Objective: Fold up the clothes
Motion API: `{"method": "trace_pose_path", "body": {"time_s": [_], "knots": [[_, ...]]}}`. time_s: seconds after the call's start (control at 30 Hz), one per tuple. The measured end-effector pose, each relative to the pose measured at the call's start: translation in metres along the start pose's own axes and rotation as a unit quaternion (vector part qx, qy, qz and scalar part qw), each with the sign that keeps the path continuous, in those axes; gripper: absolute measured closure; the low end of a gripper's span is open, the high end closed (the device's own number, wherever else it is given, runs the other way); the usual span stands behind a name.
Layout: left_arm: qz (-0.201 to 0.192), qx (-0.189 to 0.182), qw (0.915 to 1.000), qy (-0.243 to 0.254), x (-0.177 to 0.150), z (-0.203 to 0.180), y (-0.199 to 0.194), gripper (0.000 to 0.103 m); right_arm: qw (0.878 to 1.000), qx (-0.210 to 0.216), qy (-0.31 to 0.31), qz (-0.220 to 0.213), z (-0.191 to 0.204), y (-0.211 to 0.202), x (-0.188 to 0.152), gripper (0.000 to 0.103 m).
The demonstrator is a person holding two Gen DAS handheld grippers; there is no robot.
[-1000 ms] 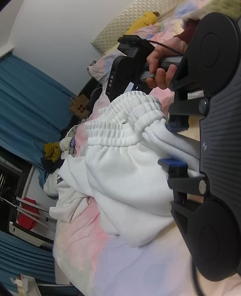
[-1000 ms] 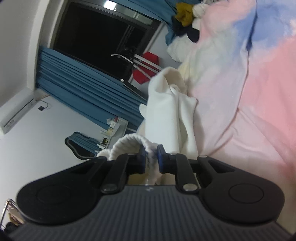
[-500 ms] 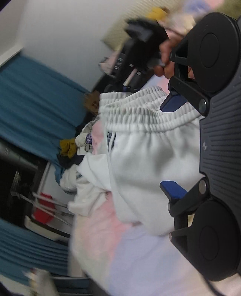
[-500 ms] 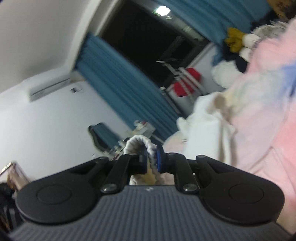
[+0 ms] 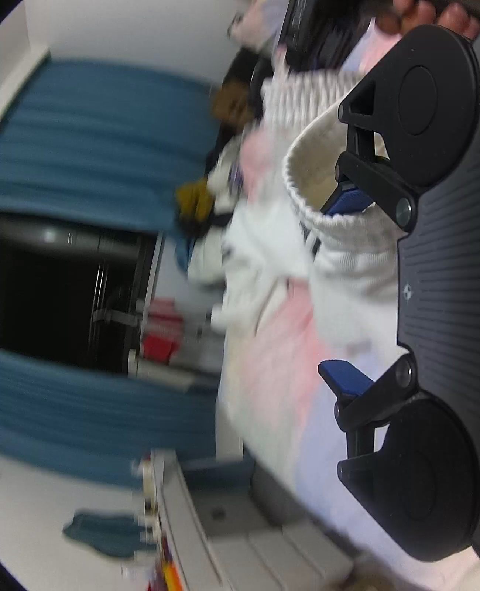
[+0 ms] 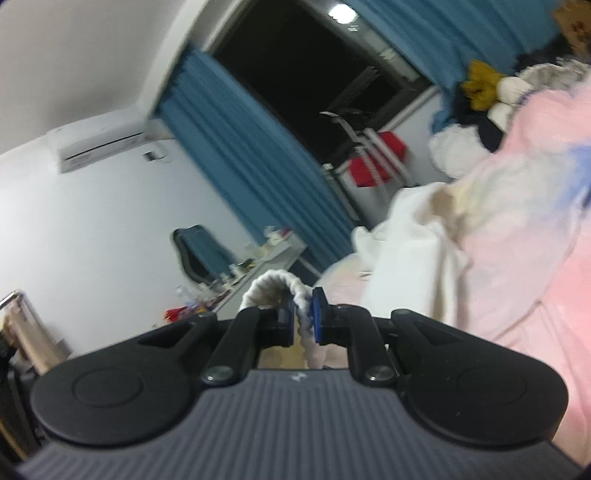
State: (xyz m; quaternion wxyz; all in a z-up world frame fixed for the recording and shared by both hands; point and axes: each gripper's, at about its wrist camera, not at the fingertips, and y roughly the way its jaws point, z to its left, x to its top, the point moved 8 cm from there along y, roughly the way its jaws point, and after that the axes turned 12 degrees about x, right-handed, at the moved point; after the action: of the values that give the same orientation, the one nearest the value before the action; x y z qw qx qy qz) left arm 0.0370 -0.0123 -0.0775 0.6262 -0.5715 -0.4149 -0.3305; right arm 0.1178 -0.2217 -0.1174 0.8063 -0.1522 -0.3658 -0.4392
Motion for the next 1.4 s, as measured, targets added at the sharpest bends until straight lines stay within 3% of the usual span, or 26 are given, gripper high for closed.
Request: {"method": "trace_pose_path", "body": {"time_s": [0.07,0.13,0.17,0.23,0.33,0.43,0.67,0.73,0.8,0.87,1.0,1.23,1.33,1.4], "knots": [[0.005,0.037,0.9993,-0.004,-0.004,0.014,0.000,0.028,1.000,-0.012,0.012,-0.007,-0.008,-0.002,0.001,0.090],[0.027,0.048,0.9984,-0.007,-0.008,0.027,0.004,0.036,1.000,-0.011,0.020,-0.014,-0.011,-0.003,0.002,0.090],[0.044,0.036,0.9983,-0.011,-0.011,0.028,0.005,0.042,1.000,-0.011,0.023,-0.017,-0.012,-0.004,0.002,0.090],[0.061,-0.004,0.9978,-0.025,-0.014,0.024,0.002,0.042,1.000,-0.004,0.015,-0.022,-0.007,-0.004,0.002,0.090],[0.030,-0.047,0.9984,-0.008,-0.013,0.012,-0.016,0.040,0.999,0.014,-0.020,-0.024,0.013,-0.002,0.002,0.090],[0.004,-0.061,0.9978,0.027,-0.014,-0.002,-0.031,0.037,0.998,0.046,-0.046,-0.027,0.035,-0.005,0.001,0.090],[0.004,-0.084,0.9958,0.035,-0.009,-0.020,-0.022,0.039,0.990,0.099,-0.094,-0.037,0.070,-0.013,0.003,0.090],[0.002,-0.061,0.9971,0.046,-0.006,-0.020,-0.011,0.052,0.990,0.099,-0.089,-0.041,0.068,-0.016,0.005,0.090],[0.013,-0.059,0.9975,0.037,-0.005,-0.017,-0.003,0.073,0.991,0.094,-0.081,-0.045,0.062,-0.018,0.007,0.090],[0.025,-0.056,0.9979,0.021,-0.005,-0.010,0.005,0.084,0.994,0.071,-0.066,-0.042,0.049,-0.016,0.009,0.091],[0.033,-0.058,0.9973,-0.029,0.002,0.008,0.010,0.088,0.998,0.016,-0.002,-0.055,0.008,-0.018,0.015,0.091],[-0.007,-0.091,0.9933,-0.071,0.018,0.020,-0.033,0.091,0.992,-0.064,0.080,-0.077,-0.050,-0.016,0.031,0.091],[-0.031,-0.111,0.9900,-0.082,0.029,0.022,-0.068,0.091,0.995,-0.053,0.037,-0.073,-0.031,0.003,0.060,0.092],[-0.038,-0.126,0.9835,-0.124,0.043,0.024,-0.086,0.091,0.995,-0.023,-0.007,-0.098,-0.005,0.013,0.091,0.092]]}}
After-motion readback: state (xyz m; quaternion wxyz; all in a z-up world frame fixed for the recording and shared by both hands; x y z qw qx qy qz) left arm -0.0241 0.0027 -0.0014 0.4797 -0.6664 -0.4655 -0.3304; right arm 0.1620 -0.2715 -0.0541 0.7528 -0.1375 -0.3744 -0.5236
